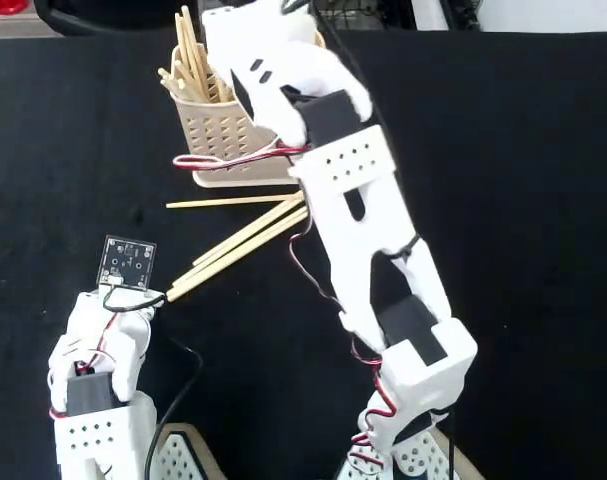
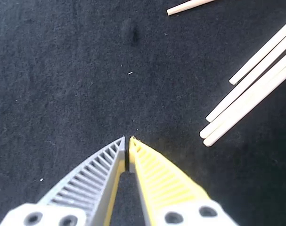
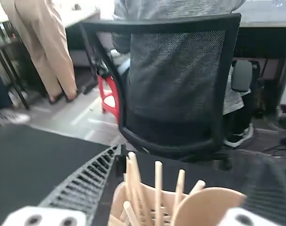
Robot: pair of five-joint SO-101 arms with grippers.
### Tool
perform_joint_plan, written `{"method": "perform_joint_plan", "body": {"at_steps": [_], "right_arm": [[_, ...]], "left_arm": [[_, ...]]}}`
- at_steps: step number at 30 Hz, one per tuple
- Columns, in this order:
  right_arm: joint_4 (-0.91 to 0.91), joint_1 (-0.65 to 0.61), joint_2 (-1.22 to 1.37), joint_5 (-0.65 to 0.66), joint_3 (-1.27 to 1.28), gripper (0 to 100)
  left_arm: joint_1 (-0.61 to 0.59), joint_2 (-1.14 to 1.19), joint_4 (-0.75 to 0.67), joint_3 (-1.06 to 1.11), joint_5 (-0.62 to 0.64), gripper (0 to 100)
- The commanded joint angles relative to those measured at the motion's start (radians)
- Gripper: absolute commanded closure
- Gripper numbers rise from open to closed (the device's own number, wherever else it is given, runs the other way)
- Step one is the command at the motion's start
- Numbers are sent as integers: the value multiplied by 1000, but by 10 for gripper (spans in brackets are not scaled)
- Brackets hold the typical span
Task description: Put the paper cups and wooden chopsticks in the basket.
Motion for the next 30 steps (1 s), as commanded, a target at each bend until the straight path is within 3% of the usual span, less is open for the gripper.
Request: {"method": "perform_joint_plan", "body": {"at_steps": [1, 10, 13, 19, 23, 26, 30], "right_arm": [[143, 5, -8, -81, -213, 592], [710, 110, -7, -81, -679, 833], [830, 155, 1, -18, -785, 907], [1010, 233, 1, -5, -762, 986], [1005, 308, -16, 21, -532, 968], [1003, 328, -33, 155, -282, 946], [990, 358, -50, 562, -5, 944]], "left_arm": [[-4, -9, -3, -1, -8, 970], [-4, -9, -3, 1, -8, 970], [-4, -9, 0, -1, -6, 970], [-4, -9, 2, -2, -5, 970], [-4, -9, 5, -2, -6, 970], [-4, -9, 5, -1, -6, 970], [-4, -9, 5, -1, -8, 970]]}}
